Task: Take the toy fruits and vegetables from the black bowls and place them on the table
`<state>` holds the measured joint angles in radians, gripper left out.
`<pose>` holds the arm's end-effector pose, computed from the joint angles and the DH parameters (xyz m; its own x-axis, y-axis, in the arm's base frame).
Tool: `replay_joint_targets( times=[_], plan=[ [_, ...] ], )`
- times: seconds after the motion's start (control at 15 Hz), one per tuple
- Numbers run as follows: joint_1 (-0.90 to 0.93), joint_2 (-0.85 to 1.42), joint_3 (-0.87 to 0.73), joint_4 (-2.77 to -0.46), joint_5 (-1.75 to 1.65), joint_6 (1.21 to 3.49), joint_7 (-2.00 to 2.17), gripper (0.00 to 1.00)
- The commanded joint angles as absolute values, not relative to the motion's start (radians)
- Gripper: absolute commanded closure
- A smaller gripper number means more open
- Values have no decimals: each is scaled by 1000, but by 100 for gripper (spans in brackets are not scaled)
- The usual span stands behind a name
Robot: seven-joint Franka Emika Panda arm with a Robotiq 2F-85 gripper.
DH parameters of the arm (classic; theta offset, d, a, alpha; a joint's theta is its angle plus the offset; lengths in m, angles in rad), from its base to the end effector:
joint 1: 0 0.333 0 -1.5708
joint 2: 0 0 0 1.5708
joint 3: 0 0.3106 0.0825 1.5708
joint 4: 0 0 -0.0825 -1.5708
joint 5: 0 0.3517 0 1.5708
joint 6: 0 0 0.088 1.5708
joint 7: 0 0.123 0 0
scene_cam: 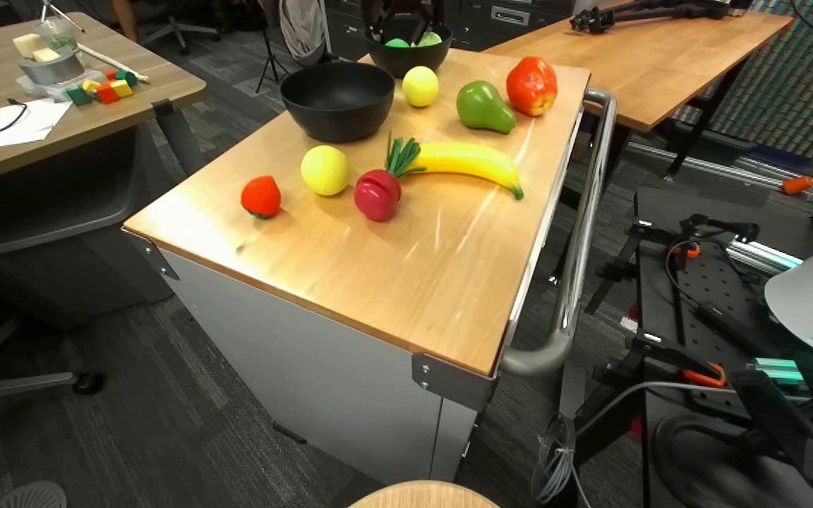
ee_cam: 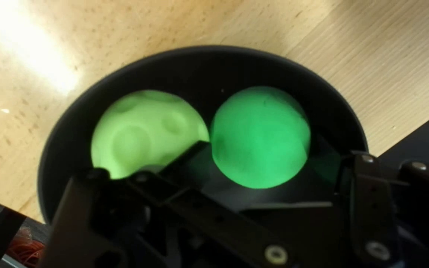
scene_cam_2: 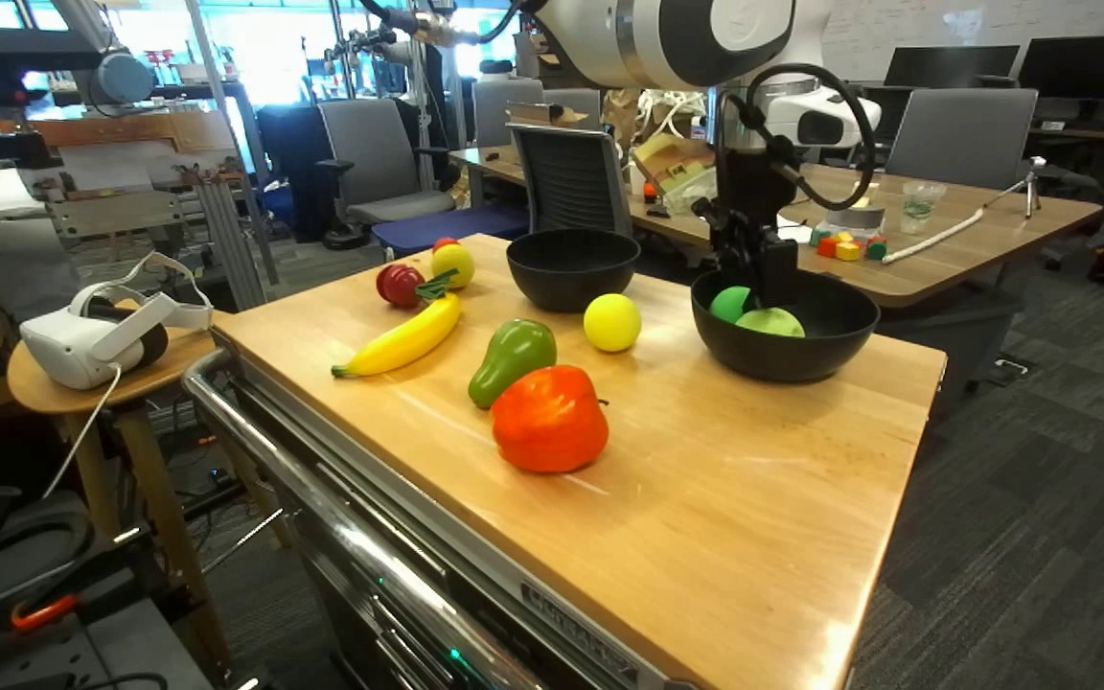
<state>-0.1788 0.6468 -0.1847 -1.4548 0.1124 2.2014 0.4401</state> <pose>0.6624 -0.2208 0.3161 0.6754 -0.7298 0.1064 -0.7309 -0.6816 -0.0353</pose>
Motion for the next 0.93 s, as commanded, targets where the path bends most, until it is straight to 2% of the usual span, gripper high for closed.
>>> replay_joint_targets(
  times=[0.0,0.27,0.4,0.47,0.6,0.73,0.8,0.87],
  plan=[
    [-170,699,-202,-1369,93,2145,455,28],
    [-158,733,-215,-1292,42,2126,452,27],
    [-153,754,-220,-1263,14,2118,455,30],
    [-149,764,-223,-1254,1,2113,458,48],
    [-144,783,-228,-1235,-25,2105,456,58],
    [-144,798,-229,-1218,-34,2101,459,75],
    [-146,802,-228,-1208,-32,2094,462,80],
    [-148,803,-227,-1201,-27,2078,463,80]
  ],
)
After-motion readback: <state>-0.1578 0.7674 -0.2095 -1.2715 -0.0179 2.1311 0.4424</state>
